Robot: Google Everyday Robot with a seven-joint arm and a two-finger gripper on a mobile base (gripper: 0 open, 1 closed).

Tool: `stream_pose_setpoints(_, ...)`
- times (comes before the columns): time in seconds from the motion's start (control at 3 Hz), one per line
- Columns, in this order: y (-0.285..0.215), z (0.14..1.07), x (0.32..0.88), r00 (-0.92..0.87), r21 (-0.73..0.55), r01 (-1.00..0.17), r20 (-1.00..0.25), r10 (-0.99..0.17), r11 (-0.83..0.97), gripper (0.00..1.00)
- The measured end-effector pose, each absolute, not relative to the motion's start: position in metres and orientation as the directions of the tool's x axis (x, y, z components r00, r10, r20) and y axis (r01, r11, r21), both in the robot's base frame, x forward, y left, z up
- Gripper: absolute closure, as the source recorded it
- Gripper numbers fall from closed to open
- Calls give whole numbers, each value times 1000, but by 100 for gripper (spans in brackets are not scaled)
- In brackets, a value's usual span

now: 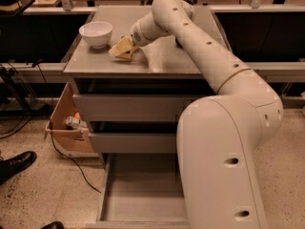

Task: Place sponge into bottom drawer

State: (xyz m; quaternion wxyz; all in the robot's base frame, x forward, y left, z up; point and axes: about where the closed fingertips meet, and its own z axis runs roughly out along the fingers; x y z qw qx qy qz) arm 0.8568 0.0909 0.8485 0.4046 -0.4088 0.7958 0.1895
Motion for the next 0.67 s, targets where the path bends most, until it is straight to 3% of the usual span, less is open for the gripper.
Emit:
stream_pose_setpoints(0.33,90,855,851,-333,-25,-812,-801,-497,583,50)
stream_pose_setpoints(0.67,87,859,842,-326,-25,-819,-802,-501,574,73)
